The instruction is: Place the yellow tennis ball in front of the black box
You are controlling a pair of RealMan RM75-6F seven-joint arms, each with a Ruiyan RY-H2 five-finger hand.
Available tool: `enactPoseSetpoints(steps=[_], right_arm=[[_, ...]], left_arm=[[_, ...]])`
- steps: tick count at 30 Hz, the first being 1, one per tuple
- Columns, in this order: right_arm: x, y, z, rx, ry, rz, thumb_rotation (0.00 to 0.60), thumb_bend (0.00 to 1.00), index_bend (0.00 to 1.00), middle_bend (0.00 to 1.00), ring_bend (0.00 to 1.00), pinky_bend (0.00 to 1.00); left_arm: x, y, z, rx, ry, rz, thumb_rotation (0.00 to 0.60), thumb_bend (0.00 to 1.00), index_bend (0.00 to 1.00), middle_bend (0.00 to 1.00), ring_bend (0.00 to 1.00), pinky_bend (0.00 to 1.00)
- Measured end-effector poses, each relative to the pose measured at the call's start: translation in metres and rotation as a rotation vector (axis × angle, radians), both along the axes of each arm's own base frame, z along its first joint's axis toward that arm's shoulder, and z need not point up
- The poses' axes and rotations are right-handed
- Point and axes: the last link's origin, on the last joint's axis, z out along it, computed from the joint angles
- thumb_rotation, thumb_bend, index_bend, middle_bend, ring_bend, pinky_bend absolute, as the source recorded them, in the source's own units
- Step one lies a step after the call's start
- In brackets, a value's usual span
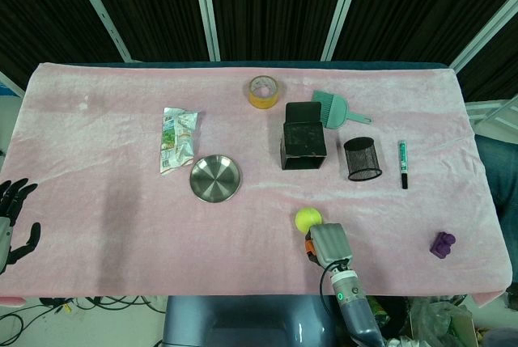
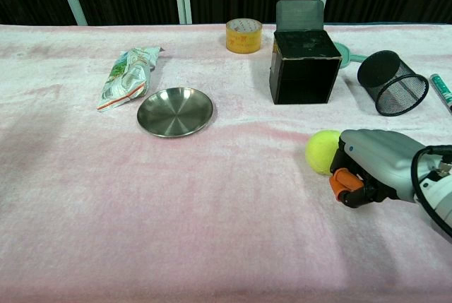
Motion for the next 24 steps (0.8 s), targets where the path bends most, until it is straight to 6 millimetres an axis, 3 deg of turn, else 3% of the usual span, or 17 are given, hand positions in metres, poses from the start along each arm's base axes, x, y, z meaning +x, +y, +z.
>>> enactPoseSetpoints(steps=[24], right_arm=[[0.0018, 0.0020, -0.0045, -0.002, -0.009, 0.002, 0.600, 0.69, 1.00, 0.97, 0.92, 1.00]], left_arm=[[-0.0018, 0.0006, -0.0010, 0.004, 0.023, 0.010, 0.600, 0.49, 0.13, 0.07, 0.02, 0.00]])
